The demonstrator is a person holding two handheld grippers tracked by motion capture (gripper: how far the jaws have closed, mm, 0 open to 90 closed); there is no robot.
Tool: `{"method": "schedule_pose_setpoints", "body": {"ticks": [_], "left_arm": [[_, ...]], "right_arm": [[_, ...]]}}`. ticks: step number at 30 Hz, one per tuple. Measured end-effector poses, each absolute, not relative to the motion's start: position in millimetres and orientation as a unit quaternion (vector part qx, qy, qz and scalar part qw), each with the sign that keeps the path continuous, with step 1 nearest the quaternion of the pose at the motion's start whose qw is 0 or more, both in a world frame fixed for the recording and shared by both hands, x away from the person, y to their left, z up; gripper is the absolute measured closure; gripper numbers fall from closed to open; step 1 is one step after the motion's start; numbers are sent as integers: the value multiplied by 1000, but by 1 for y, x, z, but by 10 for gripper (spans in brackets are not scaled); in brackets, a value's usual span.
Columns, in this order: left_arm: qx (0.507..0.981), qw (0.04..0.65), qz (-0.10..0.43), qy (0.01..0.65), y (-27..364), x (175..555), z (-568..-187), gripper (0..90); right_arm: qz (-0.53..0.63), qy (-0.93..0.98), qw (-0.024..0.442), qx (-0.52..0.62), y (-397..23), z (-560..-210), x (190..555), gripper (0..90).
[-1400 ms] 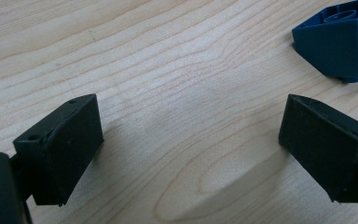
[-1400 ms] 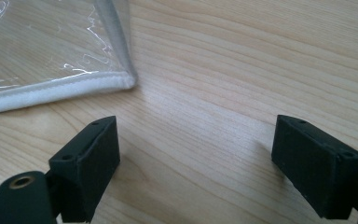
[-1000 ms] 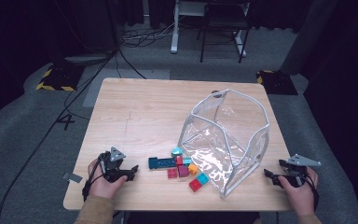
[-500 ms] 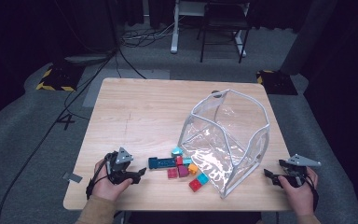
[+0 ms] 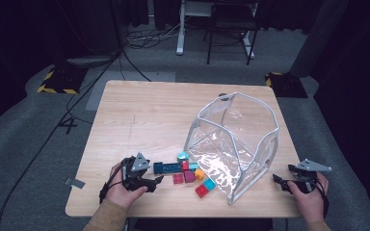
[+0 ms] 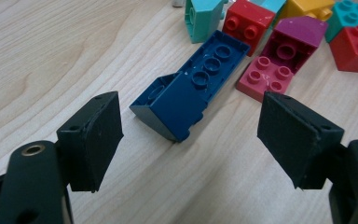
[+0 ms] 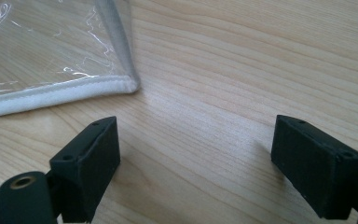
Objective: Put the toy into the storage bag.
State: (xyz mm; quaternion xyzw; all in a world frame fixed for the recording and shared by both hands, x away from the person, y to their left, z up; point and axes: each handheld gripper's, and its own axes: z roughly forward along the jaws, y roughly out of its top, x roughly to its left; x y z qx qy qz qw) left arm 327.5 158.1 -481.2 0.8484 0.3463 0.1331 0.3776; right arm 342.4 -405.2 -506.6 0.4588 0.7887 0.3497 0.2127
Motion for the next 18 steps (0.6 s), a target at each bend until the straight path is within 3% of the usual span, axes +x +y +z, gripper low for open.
{"method": "schedule_pose_setpoints", "body": {"ticks": [6,18], "left_arm": [[853,363,137,349,155,340,-491,301],[839,324,177,400,171,354,-500,308]], "right_arm": [[349,789,213,459,-405,-507,342,155],[350,789,214,458,-405,-507,342,156]]}}
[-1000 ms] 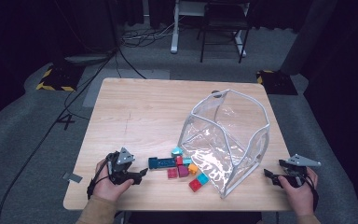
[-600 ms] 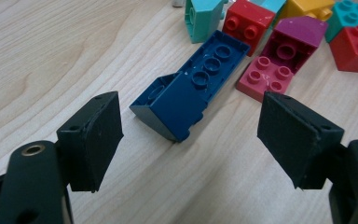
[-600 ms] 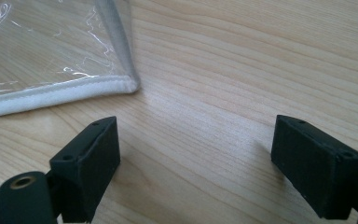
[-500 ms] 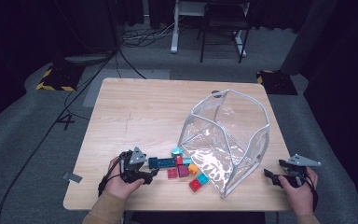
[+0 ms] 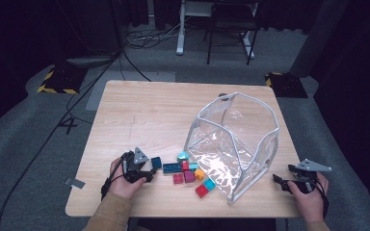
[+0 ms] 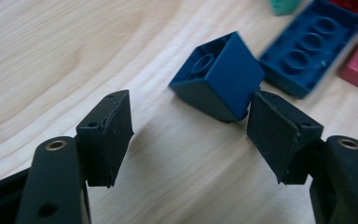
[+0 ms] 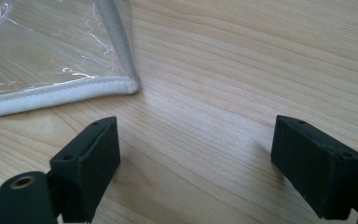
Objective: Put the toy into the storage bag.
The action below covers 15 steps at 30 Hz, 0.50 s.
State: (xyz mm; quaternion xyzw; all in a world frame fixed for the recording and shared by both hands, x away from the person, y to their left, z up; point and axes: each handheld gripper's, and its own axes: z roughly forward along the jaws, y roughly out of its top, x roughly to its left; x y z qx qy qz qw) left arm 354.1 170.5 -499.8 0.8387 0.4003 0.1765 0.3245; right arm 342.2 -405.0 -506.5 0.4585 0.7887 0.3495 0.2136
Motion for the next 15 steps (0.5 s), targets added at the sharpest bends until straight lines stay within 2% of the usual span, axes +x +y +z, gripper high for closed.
{"method": "schedule_pose_setpoints", "body": {"ticks": [3,7,15], "left_arm": [[833,354,166,392,173,357,-500,300],[844,355,157,369,166,361,-504,301],[846,353,152,370,157,370,-506,308]], "right_arm": [[350,789,213,459,-405,-507,342,156],[350,789,214,459,-405,-507,342,156],[350,788,214,459,-405,-507,342,156]]}}
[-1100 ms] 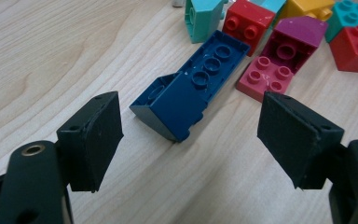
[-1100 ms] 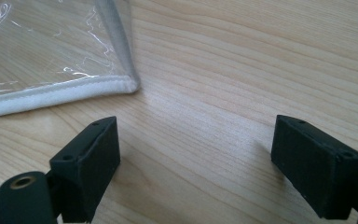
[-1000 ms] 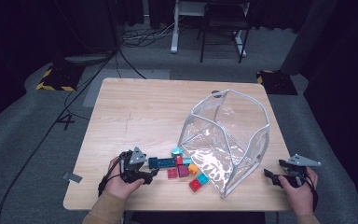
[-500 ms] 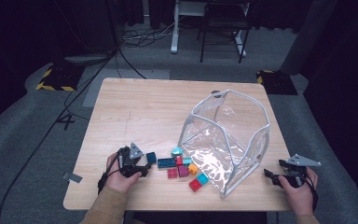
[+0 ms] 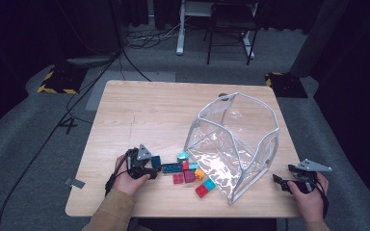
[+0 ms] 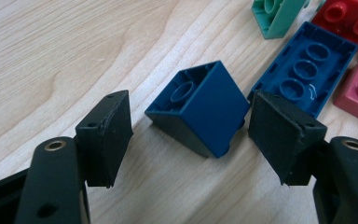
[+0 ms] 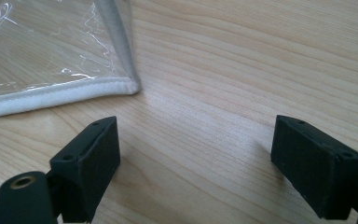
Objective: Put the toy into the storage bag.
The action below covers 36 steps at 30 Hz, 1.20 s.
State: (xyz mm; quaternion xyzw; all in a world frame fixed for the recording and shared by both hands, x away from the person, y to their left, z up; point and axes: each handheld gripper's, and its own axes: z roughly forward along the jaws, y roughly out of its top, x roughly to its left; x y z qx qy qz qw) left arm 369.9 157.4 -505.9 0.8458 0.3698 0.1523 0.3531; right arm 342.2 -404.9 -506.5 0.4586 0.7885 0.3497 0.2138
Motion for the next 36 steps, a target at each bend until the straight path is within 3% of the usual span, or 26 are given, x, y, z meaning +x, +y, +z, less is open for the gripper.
{"method": "schedule_pose_setpoints", "body": {"ticks": [5,21,36], "left_arm": [[846,360,146,365,156,373,-506,400],[848,371,143,350,153,366,-493,407],[853,397,136,310,145,345,-445,408]], "right_arm": [[350,788,214,460,-405,-507,342,156],[350,787,214,461,-405,-507,342,157],[350,789,213,459,-404,-507,343,158]]}}
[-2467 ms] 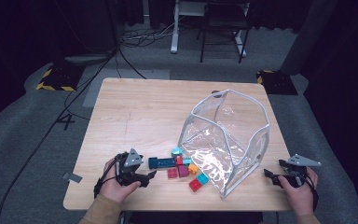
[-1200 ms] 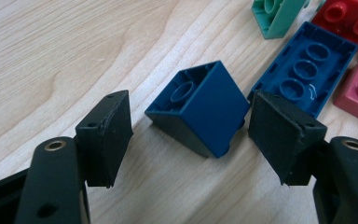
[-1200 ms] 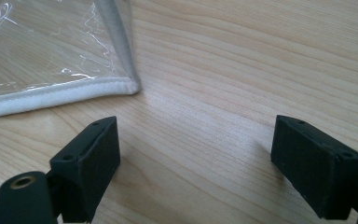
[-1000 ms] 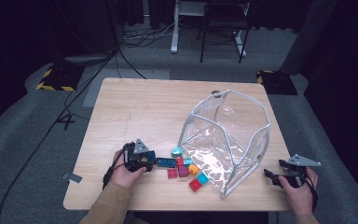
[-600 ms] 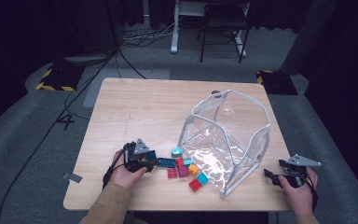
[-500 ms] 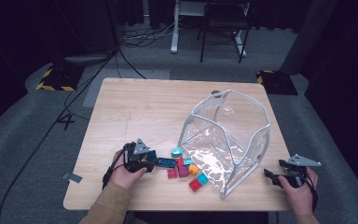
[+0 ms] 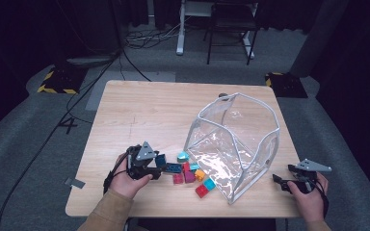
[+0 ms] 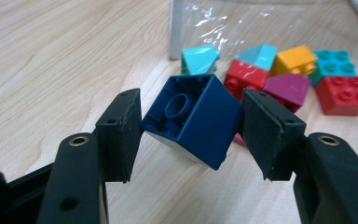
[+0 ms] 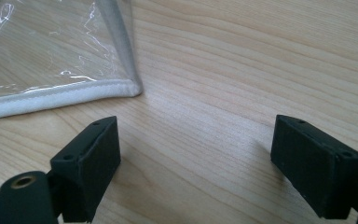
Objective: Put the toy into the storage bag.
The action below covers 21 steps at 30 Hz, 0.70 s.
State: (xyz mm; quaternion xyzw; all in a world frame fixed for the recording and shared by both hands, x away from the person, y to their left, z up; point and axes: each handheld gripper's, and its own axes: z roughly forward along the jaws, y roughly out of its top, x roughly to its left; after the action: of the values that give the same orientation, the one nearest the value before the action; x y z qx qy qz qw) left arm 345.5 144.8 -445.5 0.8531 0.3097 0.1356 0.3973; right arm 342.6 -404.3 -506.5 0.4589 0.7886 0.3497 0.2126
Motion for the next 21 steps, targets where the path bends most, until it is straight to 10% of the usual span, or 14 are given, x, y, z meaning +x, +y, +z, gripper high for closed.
{"method": "schedule_pose_setpoints", "body": {"ticks": [21], "left_arm": [[847,430,119,289,134,356,-394,409]], "right_arm": [[350,789,213,459,-404,-507,343,157]]}}
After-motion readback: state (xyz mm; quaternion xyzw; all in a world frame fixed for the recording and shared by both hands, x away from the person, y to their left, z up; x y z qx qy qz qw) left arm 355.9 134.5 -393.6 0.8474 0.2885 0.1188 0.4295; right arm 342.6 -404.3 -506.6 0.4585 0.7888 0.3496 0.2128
